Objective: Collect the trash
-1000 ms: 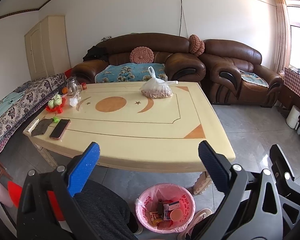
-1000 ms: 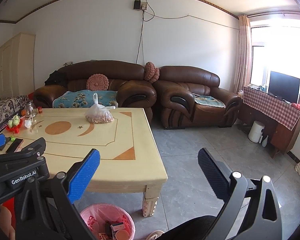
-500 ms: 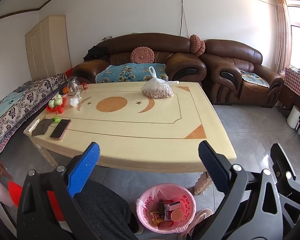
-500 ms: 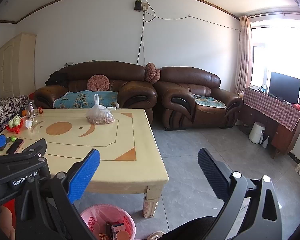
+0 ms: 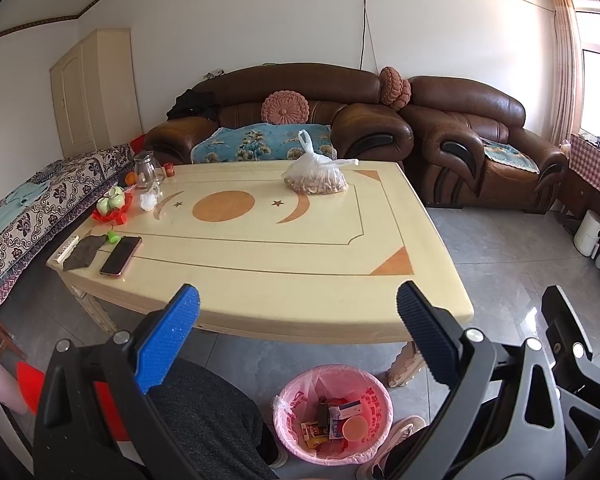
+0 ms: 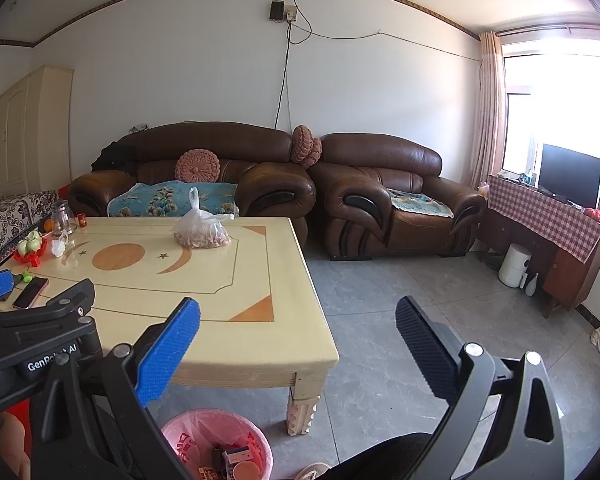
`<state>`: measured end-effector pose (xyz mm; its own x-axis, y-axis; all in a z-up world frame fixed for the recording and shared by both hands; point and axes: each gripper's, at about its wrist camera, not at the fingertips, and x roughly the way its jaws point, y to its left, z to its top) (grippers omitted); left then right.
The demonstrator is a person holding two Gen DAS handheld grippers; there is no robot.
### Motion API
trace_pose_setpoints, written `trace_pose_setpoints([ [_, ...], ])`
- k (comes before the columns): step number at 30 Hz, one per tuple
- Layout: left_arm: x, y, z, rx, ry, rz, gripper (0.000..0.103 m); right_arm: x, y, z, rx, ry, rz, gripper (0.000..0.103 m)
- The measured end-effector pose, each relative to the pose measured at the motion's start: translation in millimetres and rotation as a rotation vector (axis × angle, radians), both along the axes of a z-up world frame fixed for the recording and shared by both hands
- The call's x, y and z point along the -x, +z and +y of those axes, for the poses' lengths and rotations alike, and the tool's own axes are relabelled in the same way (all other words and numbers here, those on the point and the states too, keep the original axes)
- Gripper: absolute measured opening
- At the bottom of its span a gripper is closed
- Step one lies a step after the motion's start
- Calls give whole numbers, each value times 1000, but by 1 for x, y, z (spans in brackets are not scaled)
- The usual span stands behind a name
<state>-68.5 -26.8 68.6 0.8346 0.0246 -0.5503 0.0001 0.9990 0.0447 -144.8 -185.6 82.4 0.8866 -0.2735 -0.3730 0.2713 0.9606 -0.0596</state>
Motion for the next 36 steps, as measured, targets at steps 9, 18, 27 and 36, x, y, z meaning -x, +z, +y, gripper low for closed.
trace_pose_setpoints([
  [9,0,0,0,0,0,0,96,-1,0,0,-4,4,1,96],
  [18,-2,-1,4,2,1,3,96,-3,0,1,-2,4,0,96],
  [27,0,0,3,-5,5,-14,96,-3,0,0,-8,10,-1,96],
  [36,2,1,2,-5,-4,-11,96,-4,0,-1,-10,11,-3,96],
])
